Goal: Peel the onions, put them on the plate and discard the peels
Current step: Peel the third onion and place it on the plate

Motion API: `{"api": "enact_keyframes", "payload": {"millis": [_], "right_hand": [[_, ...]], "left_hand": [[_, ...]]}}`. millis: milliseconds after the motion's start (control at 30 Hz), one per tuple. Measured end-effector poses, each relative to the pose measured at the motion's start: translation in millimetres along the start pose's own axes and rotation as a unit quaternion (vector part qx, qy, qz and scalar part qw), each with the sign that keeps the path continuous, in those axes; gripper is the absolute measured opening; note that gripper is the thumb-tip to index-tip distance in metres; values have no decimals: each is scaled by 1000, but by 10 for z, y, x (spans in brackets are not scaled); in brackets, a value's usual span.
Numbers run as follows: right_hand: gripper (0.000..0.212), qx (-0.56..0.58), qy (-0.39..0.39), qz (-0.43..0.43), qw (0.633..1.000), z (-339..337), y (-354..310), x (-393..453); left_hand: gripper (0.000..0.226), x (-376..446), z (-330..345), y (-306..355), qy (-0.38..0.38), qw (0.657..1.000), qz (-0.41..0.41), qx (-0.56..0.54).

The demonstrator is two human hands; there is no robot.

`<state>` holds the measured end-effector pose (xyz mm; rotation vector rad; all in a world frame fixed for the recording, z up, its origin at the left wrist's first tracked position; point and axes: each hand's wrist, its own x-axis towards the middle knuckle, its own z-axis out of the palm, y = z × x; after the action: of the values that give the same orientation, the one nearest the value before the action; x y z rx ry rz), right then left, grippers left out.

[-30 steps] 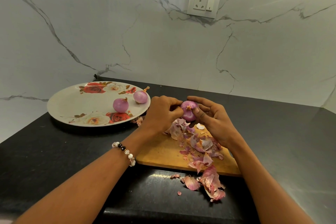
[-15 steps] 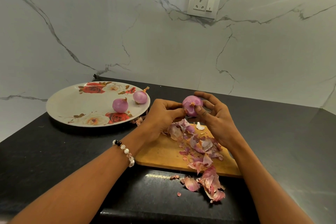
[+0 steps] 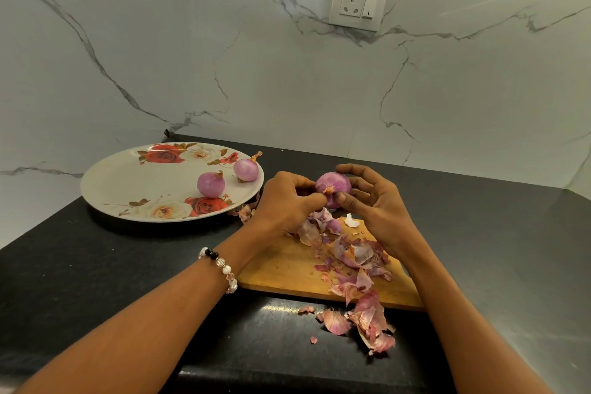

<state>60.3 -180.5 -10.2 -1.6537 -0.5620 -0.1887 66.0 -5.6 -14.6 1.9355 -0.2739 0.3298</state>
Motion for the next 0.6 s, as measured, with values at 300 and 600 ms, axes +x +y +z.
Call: {"api": "enact_keyframes", "payload": {"millis": [300, 600], "right_hand": [[48, -22, -16, -4, 1000, -19, 39, 12], [48, -60, -17, -26, 998, -29, 52, 17]], "left_hand": [[31, -38, 32, 35, 14, 1000, -23, -2], [30, -58, 61, 32, 58, 997, -42, 16]]}}
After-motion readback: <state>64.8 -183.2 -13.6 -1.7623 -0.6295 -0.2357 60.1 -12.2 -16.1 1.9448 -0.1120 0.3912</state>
